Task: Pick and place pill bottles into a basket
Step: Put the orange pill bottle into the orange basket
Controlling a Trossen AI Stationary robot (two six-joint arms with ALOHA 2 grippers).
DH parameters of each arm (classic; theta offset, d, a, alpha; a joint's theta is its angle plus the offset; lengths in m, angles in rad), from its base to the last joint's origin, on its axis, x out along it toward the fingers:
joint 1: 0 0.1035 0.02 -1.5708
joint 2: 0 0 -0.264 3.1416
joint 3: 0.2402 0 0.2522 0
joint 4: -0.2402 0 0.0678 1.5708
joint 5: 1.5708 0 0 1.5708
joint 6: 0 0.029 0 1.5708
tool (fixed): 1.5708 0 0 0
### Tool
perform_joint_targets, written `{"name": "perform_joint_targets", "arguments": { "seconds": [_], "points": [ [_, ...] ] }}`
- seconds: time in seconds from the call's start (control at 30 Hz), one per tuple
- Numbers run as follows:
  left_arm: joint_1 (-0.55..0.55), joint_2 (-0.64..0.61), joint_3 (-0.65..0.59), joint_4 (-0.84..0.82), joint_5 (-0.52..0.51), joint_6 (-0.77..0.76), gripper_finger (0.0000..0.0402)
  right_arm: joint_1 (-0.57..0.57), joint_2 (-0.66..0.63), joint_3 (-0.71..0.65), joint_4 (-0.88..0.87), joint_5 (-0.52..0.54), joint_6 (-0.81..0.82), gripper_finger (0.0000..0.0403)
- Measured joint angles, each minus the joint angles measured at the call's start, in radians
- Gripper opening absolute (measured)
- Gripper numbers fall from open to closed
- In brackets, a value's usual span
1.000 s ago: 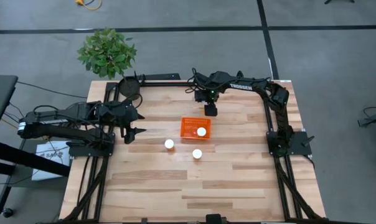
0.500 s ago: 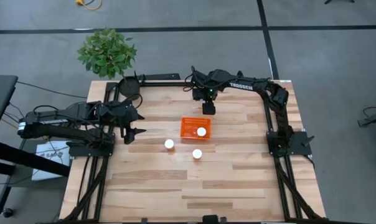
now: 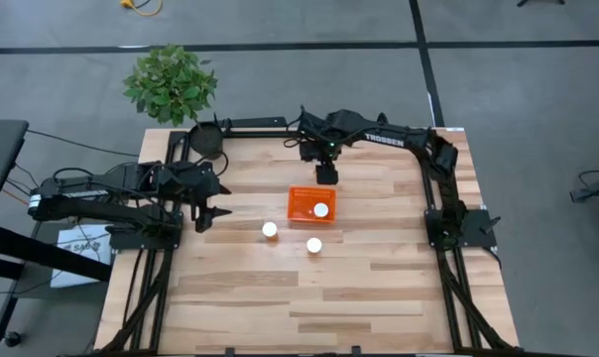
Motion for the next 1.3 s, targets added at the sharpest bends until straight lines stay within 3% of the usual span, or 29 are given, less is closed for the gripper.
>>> {"name": "perform_joint_targets", "arguments": {
  "seconds": [0.37,0.6,0.83,1.1,1.3],
  "points": [
    [0.0,0.0,0.0,-0.026,0.046,0.026,0.0265,0.081,0.0,0.104,-0.058,0.039,0.002,0.0193],
    [0.0,0.001,0.0,-0.012,0.044,0.02,0.0265,0.147,0.0,0.111,-0.072,0.04,0.002,0.0219],
    [0.0,0.003,0.0,0.007,0.041,0.008,0.0265,0.194,0.0,0.111,-0.077,0.04,-0.006,0.0193],
    [0.0,0.003,0.0,0.007,0.037,-0.002,0.0265,0.238,0.0,0.111,-0.073,0.027,-0.008,0.0222],
    [0.0,0.003,0.0,0.007,0.037,-0.003,0.0265,0.279,0.0,0.111,-0.055,0.022,-0.024,0.0196]
  ]
}}
